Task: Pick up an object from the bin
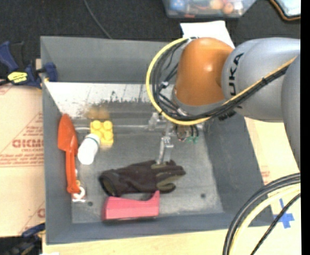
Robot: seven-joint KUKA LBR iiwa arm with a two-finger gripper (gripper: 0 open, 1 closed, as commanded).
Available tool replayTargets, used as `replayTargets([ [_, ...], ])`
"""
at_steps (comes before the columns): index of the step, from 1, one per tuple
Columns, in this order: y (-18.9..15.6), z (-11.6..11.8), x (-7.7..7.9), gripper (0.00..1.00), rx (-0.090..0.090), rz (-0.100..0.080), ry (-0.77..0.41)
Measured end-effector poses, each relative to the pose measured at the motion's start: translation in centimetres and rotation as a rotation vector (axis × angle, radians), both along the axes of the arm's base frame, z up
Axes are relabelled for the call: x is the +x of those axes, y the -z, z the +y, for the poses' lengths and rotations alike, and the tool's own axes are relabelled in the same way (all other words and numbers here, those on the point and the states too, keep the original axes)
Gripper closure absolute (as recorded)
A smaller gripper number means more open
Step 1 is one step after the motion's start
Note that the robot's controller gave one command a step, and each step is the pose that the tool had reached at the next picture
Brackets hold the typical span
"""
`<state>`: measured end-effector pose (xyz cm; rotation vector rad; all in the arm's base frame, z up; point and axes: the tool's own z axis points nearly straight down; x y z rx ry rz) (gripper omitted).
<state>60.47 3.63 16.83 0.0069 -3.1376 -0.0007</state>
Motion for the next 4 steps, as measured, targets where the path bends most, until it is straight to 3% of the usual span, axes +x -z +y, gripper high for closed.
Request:
replayTargets([
  [1,-0.5,0.0,0.2,0.00,0.001,-0.008,0.001],
  [2,9.6,-0.3,-4.5,0.00,0.000,-0.020,-0.060],
  [3,3.4,0.8,-6.6,0.00,0.001,-0.024,-0.099],
  [4,6.8,1.0,-6.0,0.00,0.000,-0.016,-0.010],
])
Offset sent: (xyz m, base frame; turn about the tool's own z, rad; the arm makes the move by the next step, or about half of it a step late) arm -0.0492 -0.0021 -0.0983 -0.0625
